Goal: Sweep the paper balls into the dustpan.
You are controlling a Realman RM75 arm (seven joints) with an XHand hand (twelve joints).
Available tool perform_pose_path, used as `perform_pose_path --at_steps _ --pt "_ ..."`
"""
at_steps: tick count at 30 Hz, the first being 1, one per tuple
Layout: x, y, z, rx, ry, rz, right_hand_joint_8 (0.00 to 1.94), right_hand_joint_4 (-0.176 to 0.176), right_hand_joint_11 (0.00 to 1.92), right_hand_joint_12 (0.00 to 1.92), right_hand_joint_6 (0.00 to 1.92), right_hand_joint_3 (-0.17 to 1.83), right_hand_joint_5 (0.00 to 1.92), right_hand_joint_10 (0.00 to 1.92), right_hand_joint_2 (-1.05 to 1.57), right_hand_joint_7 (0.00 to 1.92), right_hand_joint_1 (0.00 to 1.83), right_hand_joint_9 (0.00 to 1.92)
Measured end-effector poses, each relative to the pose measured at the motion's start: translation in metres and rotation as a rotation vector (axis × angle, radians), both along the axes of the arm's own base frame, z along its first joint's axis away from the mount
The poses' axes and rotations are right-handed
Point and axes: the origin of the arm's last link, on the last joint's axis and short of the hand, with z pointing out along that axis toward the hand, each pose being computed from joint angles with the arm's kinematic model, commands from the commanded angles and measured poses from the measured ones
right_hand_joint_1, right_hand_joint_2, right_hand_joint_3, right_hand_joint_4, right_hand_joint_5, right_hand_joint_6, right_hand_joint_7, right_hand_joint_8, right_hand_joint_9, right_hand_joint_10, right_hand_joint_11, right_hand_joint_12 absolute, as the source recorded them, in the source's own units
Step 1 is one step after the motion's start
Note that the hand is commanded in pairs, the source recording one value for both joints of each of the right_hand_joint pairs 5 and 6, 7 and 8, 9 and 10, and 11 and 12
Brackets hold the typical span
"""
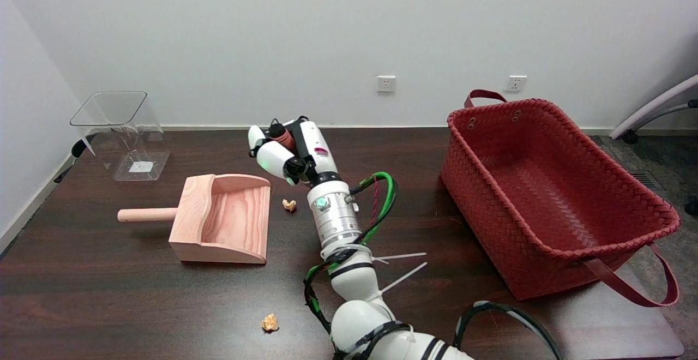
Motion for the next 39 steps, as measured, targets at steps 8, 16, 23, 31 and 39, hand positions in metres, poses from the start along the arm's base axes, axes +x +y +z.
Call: perform_pose_path --at_steps 8,16,23,31,39 --pt "0.003 -0.007 -0.011 0.02 -0.014 -0.002 1.92 0.0 1.92 1.92 1.92 1.1 1.92 1.92 1.57 1.92 0.91 1.92" --pt "0.007 -0.011 -0.023 0.039 -0.042 -0.006 1.92 0.0 1.92 1.92 1.92 1.14 1.92 1.92 1.57 1.92 0.89 1.92" --pt "0.013 -0.015 -0.033 0.052 -0.065 -0.003 1.92 0.0 1.92 1.92 1.92 1.13 1.92 1.92 1.57 1.92 0.89 1.92" --pt "0.018 -0.018 -0.041 0.065 -0.096 0.004 1.92 0.0 1.92 1.92 1.92 1.16 1.92 1.92 1.57 1.92 0.84 1.92" --pt "0.017 -0.022 -0.049 0.089 -0.136 -0.001 1.92 0.0 1.92 1.92 1.92 0.98 1.92 1.92 1.57 1.92 0.89 1.92"
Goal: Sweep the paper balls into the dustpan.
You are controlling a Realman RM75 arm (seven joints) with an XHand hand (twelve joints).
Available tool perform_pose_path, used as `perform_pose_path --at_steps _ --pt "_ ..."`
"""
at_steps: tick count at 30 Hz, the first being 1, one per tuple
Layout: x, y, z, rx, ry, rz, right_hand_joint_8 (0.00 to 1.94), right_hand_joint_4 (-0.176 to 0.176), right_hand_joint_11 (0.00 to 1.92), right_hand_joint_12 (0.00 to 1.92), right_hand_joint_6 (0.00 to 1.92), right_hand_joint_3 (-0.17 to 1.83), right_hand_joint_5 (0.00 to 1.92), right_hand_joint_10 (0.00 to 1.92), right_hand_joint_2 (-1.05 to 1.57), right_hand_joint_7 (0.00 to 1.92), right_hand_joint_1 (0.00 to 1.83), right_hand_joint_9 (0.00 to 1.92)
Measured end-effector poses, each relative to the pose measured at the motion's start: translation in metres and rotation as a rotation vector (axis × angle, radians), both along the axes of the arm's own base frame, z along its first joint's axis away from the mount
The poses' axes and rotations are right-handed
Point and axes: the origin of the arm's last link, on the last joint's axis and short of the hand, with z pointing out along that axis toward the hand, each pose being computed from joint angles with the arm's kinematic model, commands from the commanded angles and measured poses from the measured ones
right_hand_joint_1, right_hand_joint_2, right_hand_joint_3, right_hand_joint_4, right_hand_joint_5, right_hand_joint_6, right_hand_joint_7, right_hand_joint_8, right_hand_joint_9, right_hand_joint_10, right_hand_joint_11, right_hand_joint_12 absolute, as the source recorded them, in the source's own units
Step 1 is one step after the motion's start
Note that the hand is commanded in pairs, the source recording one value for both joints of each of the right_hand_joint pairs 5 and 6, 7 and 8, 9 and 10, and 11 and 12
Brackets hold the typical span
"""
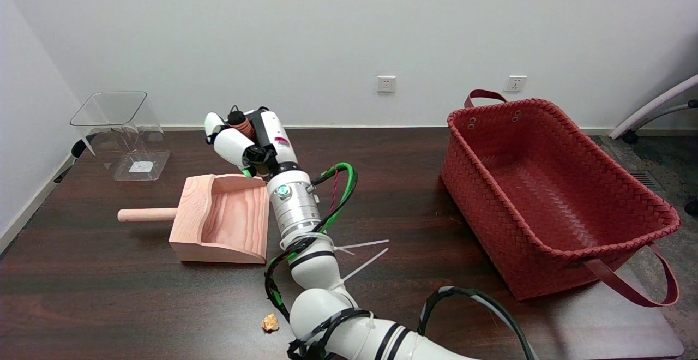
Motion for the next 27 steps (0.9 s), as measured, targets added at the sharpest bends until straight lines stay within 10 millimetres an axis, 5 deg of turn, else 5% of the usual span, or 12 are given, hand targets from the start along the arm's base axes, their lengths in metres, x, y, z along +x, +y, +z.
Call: perform_pose_path --at_steps 14,27 --pt "0.028 0.004 0.004 -0.048 0.035 0.106 1.92 0.0 1.92 1.92 1.92 0.81 1.92 1.92 1.57 1.92 0.96 1.92" --pt "0.039 0.026 0.037 -0.2 0.197 0.155 1.92 0.0 1.92 1.92 1.92 0.96 1.92 1.92 1.57 1.92 0.95 1.92"
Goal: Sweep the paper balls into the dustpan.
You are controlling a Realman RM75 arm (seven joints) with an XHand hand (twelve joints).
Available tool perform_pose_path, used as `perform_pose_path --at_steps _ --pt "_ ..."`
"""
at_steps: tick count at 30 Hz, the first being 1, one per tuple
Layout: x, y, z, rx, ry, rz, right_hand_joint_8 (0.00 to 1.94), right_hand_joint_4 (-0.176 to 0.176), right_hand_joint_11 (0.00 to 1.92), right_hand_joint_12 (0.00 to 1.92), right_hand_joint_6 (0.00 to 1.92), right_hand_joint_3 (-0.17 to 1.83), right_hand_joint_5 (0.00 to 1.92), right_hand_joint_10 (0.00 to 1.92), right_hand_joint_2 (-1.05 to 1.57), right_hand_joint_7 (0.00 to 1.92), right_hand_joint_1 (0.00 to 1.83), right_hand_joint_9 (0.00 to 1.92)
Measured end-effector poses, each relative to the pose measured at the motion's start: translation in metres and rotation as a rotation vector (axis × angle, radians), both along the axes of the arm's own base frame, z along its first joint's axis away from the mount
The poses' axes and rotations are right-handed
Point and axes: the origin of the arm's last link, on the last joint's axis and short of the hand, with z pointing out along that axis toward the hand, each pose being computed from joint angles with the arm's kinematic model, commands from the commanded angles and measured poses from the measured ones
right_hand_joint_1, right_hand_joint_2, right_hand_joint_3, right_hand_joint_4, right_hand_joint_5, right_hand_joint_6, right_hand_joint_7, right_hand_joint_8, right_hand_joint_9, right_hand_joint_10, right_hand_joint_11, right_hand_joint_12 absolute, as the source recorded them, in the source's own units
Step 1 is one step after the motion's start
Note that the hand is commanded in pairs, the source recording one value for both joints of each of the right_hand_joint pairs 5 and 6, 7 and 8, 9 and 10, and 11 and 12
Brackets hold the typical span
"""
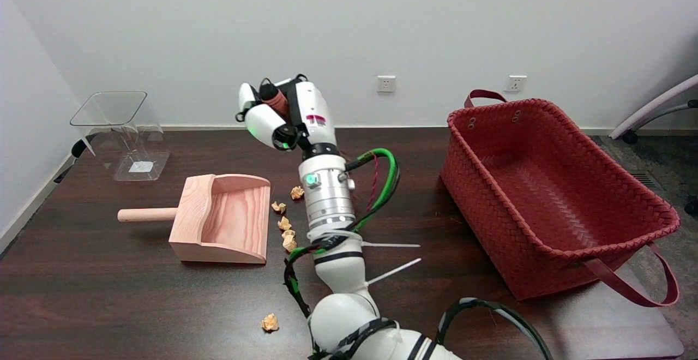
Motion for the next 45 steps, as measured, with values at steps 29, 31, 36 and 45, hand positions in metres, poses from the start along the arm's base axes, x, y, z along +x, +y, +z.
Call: perform_pose_path --at_steps 29,31,36,45 --pt "-0.069 -0.004 -0.004 -0.013 0.004 -0.14 1.92 0.0 1.92 1.92 1.92 0.89 1.92 1.92 1.57 1.92 0.82 1.92" --pt "-0.071 -0.006 -0.009 0.005 -0.01 -0.149 1.92 0.0 1.92 1.92 1.92 0.86 1.92 1.92 1.57 1.92 0.81 1.92" --pt "-0.073 -0.011 -0.019 0.045 -0.034 -0.17 1.92 0.0 1.92 1.92 1.92 0.79 1.92 1.92 1.57 1.92 0.82 1.92" --pt "-0.076 -0.017 -0.035 0.104 -0.072 -0.198 1.92 0.0 1.92 1.92 1.92 0.63 1.92 1.92 1.57 1.92 0.77 1.92"
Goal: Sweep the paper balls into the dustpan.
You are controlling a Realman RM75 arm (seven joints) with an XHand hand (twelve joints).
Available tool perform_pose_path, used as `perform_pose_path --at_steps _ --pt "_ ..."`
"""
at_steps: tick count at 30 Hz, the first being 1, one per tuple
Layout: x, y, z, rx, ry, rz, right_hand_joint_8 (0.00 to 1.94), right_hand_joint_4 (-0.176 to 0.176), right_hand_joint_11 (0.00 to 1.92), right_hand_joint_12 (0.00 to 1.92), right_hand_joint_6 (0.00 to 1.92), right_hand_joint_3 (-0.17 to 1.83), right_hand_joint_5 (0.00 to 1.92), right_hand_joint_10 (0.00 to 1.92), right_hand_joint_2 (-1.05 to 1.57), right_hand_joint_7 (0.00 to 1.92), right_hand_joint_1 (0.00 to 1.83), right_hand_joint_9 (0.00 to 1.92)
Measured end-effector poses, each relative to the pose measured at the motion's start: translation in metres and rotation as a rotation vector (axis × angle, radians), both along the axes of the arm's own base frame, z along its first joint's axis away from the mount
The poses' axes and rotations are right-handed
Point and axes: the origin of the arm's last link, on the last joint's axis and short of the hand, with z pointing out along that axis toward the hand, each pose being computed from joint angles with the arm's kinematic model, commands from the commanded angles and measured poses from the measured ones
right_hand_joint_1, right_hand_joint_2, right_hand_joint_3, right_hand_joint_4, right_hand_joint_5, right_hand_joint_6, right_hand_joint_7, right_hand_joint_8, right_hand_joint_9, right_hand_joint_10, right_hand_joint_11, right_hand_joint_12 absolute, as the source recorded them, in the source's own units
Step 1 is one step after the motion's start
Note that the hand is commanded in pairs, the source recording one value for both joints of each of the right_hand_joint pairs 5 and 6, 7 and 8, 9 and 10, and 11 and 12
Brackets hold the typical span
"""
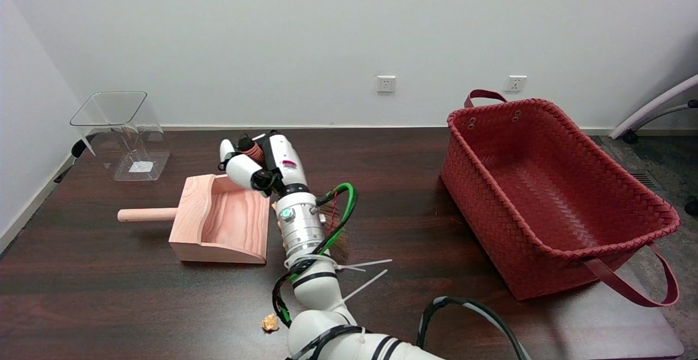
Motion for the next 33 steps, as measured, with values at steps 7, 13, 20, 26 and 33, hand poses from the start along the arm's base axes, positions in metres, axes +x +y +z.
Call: perform_pose_path --at_steps 7,13,20,26,33 --pt "-0.001 -0.005 -0.01 0.035 -0.061 -0.012 1.92 0.0 1.92 1.92 1.92 0.57 1.92 1.92 1.57 1.92 0.72 1.92" --pt "0.004 -0.009 -0.017 0.055 -0.108 -0.008 1.92 0.0 1.92 1.92 1.92 0.51 1.92 1.92 1.57 1.92 0.7 1.92" --pt "0.013 -0.016 -0.021 0.073 -0.183 0.013 1.92 0.0 1.92 1.92 1.92 0.44 1.92 1.92 1.57 1.92 0.66 1.92" --pt "0.019 -0.023 -0.022 0.082 -0.268 0.034 1.92 0.0 1.92 1.92 1.92 0.36 1.92 1.92 1.57 1.92 0.63 1.92" --pt "0.025 -0.029 -0.024 0.099 -0.388 0.051 1.92 0.0 1.92 1.92 1.92 0.27 1.92 1.92 1.57 1.92 0.61 1.92"
